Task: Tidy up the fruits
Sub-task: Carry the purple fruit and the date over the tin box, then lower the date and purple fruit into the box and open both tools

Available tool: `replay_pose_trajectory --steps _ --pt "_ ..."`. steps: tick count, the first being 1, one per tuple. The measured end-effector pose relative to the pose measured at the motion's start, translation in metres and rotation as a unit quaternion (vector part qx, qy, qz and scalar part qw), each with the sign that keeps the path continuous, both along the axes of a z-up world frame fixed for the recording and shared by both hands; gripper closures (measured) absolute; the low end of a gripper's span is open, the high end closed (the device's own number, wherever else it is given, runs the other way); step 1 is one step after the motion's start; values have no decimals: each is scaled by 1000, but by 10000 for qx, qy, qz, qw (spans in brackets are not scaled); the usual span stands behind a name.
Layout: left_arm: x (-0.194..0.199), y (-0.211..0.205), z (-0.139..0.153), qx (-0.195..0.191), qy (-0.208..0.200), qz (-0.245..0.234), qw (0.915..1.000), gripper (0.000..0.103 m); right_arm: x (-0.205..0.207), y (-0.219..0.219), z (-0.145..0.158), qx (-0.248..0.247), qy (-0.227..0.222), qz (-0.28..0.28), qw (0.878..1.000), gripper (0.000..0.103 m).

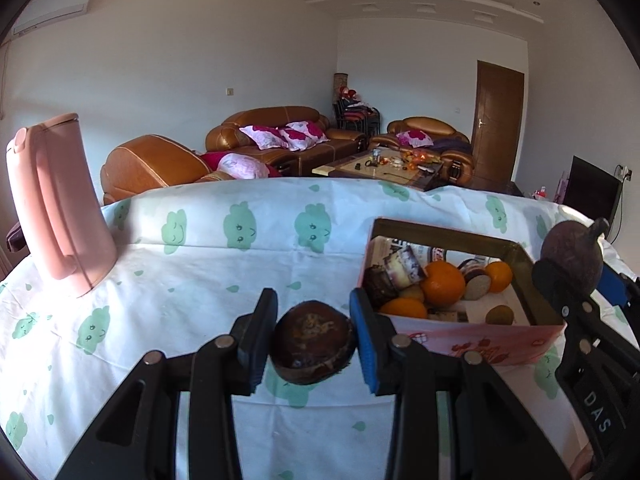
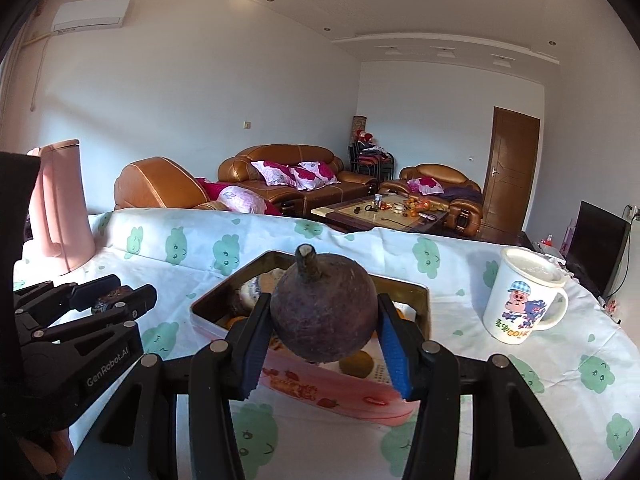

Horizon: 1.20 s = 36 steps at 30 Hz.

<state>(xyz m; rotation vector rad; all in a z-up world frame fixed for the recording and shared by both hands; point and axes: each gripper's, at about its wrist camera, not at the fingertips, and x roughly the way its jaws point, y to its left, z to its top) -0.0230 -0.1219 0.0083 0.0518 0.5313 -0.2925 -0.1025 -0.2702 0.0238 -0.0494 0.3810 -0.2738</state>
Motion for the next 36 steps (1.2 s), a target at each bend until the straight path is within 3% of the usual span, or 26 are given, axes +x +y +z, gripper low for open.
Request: replay_pose_trajectory --steps 13,21,25,36 --pt "-8 -45 1 -53 20 -515 9987 64 -12 -46 1 -12 12 -412 9991 51" --pt "7 -77 8 -259 148 -711 9970 64 -9 -62 4 115 -43 -633 9979 51" --pt "8 -90 5 -169 133 -822 9964 64 -8 -71 5 125 -32 -721 9973 51" --pt "40 -107 11 -459 457 -944 9934 64 28 -88 9 40 102 -822 9966 50"
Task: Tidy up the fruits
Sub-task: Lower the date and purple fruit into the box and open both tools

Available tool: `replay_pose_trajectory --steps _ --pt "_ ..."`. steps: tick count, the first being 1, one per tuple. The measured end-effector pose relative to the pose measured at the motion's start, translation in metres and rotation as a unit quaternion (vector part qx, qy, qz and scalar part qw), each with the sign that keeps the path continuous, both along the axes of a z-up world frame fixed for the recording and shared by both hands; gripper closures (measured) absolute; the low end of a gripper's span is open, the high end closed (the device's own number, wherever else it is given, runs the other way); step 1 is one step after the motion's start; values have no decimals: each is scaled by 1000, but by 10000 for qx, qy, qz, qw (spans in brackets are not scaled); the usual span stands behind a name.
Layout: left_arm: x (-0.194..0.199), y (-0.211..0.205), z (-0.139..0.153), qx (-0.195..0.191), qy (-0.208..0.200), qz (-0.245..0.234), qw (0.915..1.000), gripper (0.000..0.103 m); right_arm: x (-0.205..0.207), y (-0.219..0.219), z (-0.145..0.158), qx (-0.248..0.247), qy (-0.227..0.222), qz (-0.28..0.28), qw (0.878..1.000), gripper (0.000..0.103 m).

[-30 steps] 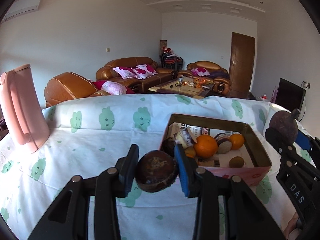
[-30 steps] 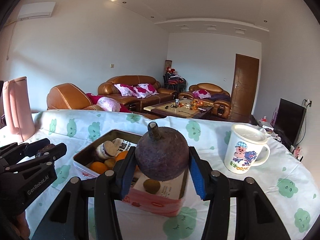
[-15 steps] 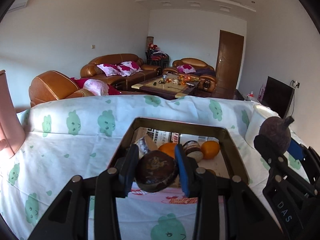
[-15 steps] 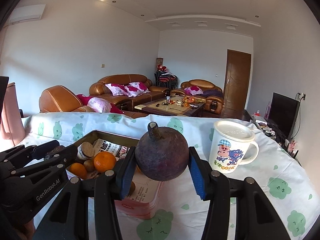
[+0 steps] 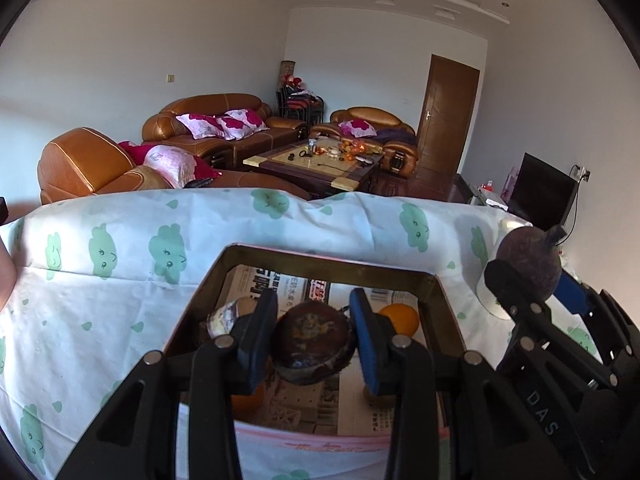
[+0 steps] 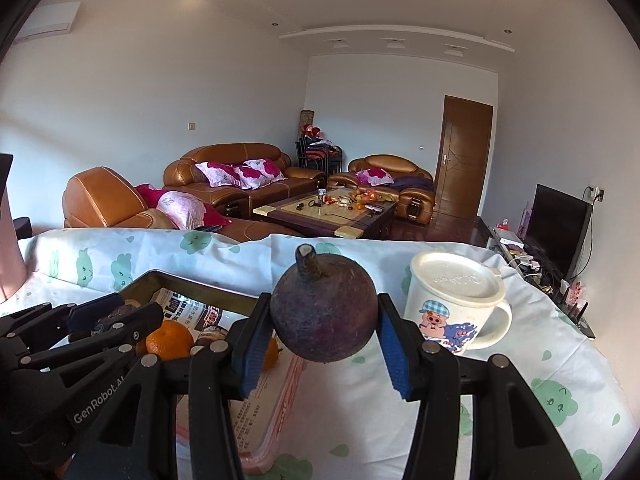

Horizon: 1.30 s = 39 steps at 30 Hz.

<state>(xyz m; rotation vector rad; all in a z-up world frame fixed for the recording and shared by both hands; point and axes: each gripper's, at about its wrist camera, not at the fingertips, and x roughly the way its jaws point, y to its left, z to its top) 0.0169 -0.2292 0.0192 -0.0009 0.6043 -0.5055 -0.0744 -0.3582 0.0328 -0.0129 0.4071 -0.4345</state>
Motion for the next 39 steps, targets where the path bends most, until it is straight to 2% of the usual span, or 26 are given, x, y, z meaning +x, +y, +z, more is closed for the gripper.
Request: replay_pose_trajectory --steps 4,9,17,19,22,29,31,34,36,39 --pt "16 1 0 -14 109 98 9999 64 21 -5 -2 138 164 48 9998 50" --pt "27 2 -9 241 210 271 9991 64 45 -9 -12 413 497 274 9975 50" --pt "28 -8 -13 521 -41 277 9983 65 66 -11 -33 885 1082 637 9881 50" --pt "25 -8 -14 589 -252 242 9977 65 68 -8 -33 727 1168 673 9882 50" --pt "23 -7 -15 664 -400 258 9967 65 72 -8 -35 748 1234 817 9861 50" --pt "26 -2 -14 558 -324 280 9975 64 79 -14 -35 915 1189 1346 9795 50" --pt "26 0 -14 534 -280 319 9977 60 77 -16 -35 1018 1178 1359 9784 50" --pt "28 7 -14 374 -172 520 9978 40 76 -24 -34 1274 1163 1352 9757 50" --pt "32 14 -13 220 -33 666 9975 19 74 -29 -32 1482 1106 1417 9725 50" --pt "33 25 -11 -41 72 808 9967 1 69 -37 -30 1840 938 1509 9667 48"
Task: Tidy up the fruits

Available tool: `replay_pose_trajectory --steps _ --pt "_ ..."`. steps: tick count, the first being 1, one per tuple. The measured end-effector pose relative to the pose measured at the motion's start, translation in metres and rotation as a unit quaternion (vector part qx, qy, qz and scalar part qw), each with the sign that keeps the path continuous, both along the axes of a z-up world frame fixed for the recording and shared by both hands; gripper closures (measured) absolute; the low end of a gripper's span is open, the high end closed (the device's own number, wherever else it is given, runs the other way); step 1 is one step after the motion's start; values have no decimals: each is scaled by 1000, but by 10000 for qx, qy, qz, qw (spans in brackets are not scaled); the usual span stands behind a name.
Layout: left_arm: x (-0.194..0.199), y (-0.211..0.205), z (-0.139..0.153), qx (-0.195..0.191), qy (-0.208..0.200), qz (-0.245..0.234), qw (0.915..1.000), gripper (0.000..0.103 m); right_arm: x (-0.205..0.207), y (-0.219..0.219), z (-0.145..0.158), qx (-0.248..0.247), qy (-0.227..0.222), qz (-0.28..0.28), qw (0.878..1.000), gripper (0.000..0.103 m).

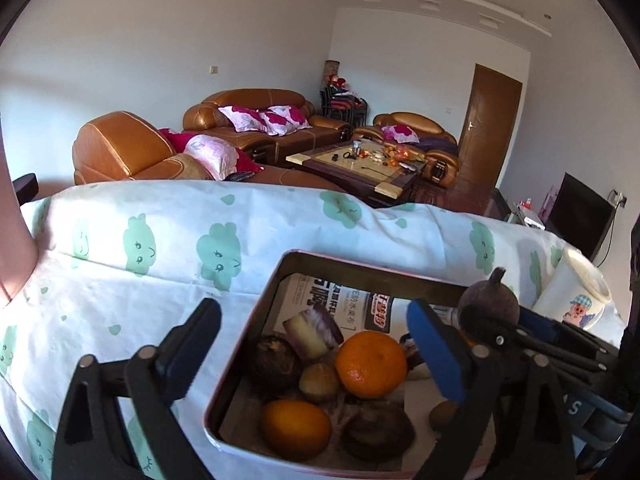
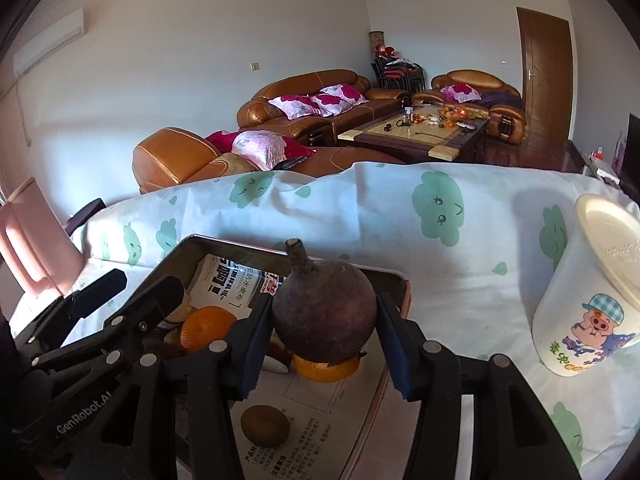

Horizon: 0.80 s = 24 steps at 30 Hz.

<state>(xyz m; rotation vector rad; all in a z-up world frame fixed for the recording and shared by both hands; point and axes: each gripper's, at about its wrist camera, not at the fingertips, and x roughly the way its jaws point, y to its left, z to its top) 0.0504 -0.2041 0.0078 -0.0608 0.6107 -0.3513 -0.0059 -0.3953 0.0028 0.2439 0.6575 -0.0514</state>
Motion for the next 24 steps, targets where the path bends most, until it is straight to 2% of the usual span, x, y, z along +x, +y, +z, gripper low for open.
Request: replay_pose_trajectory --steps 5,10,13,15,17,20,24 --pt "-6 3 5 -269 19 -142 9995 0 -11 -5 5 437 -323 109 9985 45" --pt "-10 2 6 -74 -90 -54 9999 0 -23 -10 6 717 -574 -246 9955 45" --pt "-13 -1 5 111 -218 4 9997 0 -37 -7 13 181 -827 -906 9923 43" --pt "-15 -2 4 276 -333 89 9990 0 -43 -2 14 -217 -936 -1296 9869 37" --pt "-15 -3 2 501 -412 176 9977 0 -44 4 15 -469 -1023 -1404 9837 35" --pt "-14 -3 -3 687 -384 275 9965 0 -42 7 12 -667 -867 -1534 9821 34" --pt "-14 1 -6 721 -240 288 9967 0 -49 13 13 -875 -948 -1590 9788 34"
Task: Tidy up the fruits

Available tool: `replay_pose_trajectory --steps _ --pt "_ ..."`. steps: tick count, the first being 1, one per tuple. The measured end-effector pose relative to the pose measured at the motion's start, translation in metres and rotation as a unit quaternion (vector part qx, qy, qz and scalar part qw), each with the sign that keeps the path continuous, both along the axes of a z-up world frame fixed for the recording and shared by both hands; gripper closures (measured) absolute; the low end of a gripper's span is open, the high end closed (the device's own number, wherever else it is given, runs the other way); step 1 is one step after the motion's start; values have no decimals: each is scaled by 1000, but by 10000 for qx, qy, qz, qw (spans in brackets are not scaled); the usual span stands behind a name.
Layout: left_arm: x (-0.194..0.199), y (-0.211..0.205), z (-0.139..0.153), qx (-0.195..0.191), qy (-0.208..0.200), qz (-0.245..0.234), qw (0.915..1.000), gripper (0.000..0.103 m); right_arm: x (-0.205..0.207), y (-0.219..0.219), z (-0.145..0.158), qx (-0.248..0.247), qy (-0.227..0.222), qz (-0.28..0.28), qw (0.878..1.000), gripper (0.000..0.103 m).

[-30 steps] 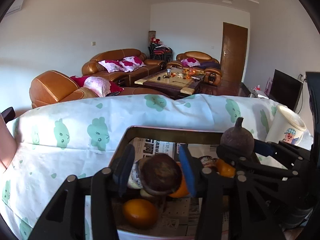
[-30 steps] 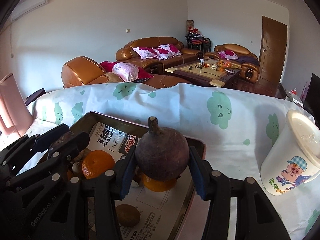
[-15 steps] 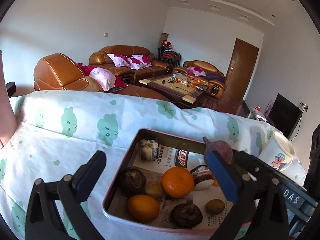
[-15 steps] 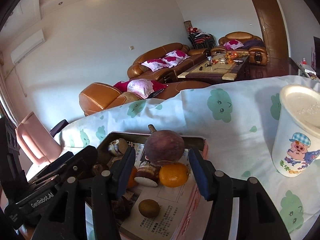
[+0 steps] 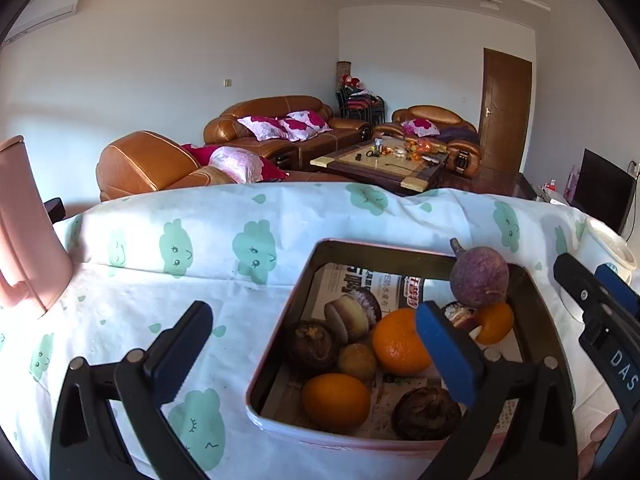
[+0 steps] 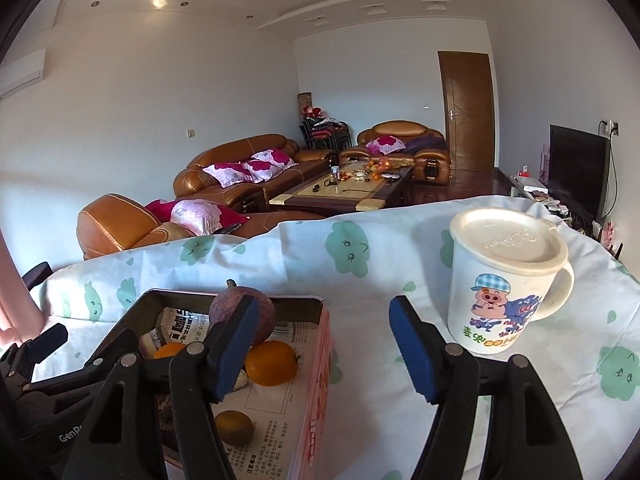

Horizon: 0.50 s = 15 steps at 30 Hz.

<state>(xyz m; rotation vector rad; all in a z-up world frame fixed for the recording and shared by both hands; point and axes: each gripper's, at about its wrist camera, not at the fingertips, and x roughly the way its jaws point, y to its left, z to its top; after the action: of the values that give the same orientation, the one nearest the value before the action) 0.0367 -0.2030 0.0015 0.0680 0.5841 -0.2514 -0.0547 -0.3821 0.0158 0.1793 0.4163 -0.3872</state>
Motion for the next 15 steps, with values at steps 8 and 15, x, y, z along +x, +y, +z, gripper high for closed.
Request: replay_pose_trajectory --steps 8,15 --pt "-18 10 0 132 -25 43 9999 0 -20 18 3 -217 -142 58 9996 32" --pt "-46 28 6 32 -352 55 9994 0 -39 28 7 -195 -323 128 9992 32"
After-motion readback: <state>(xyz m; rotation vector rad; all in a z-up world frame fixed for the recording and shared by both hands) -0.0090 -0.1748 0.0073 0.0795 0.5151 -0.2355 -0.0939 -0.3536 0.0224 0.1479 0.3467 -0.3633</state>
